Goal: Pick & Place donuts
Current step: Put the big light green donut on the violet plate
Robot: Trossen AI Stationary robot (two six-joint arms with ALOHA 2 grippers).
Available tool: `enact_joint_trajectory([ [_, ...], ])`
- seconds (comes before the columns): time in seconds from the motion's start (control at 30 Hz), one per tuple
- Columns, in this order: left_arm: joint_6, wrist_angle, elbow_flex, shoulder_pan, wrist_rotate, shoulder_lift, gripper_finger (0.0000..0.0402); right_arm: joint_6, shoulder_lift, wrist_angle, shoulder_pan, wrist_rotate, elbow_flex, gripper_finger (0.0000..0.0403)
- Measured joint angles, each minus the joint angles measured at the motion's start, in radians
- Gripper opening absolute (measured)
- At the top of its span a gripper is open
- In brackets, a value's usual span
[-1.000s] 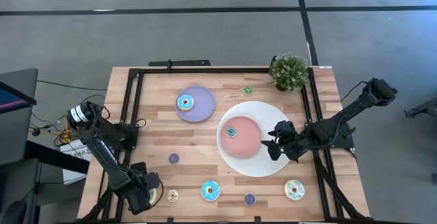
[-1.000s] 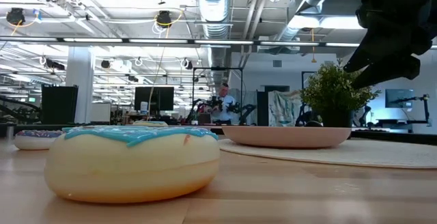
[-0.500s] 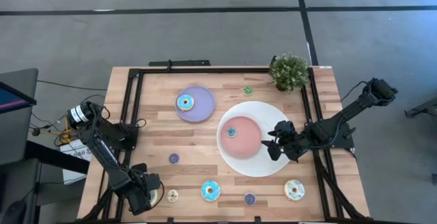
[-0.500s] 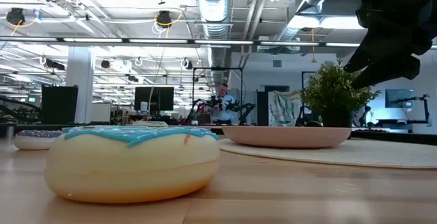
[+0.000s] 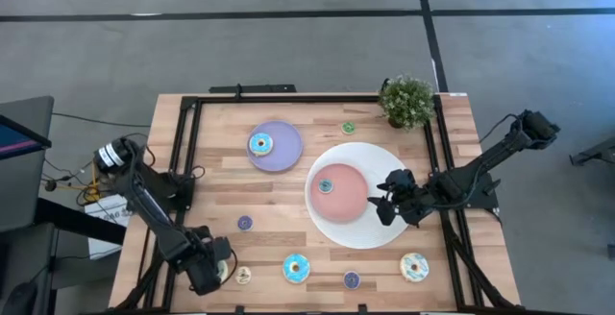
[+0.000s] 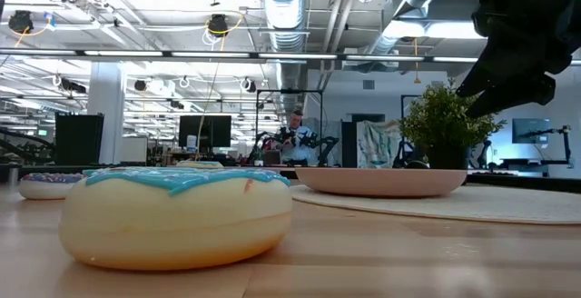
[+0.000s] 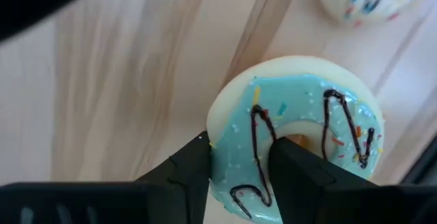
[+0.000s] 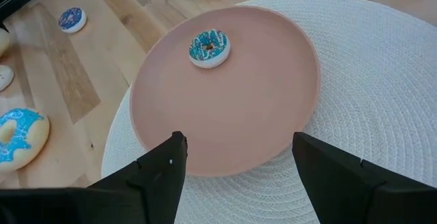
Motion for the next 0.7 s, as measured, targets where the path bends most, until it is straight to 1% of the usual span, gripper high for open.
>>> enact_joint_trajectory([
  [0.17,0.009,-0.066,0.0,0.07,-0.011,-0.085,0.0126,-0.021,0.0,0.0,0.0,0.0,0.0,0.0256],
  [0.27,0.023,-0.087,0.0,0.124,-0.082,-0.141,0.0126,-0.027,0.0,0.0,0.0,0.0,0.0,0.0256],
  [0.37,0.084,-0.089,0.0,0.197,-0.135,-0.198,0.0126,-0.043,0.0,0.0,0.0,0.003,0.0,0.0256],
  [0.43,0.152,-0.089,0.0,0.265,-0.162,-0.232,0.0126,-0.065,0.0,0.0,0.0,0.009,0.0,0.0256],
  [0.53,0.288,-0.089,0.004,0.399,-0.194,-0.273,0.0126,-0.095,0.0,0.0,0.0,0.029,0.0,0.0256],
  [0.7,0.6,-0.086,0.072,0.654,-0.234,-0.271,0.0126,-0.105,0.0,0.0,-0.001,0.031,0.0,0.0256],
])
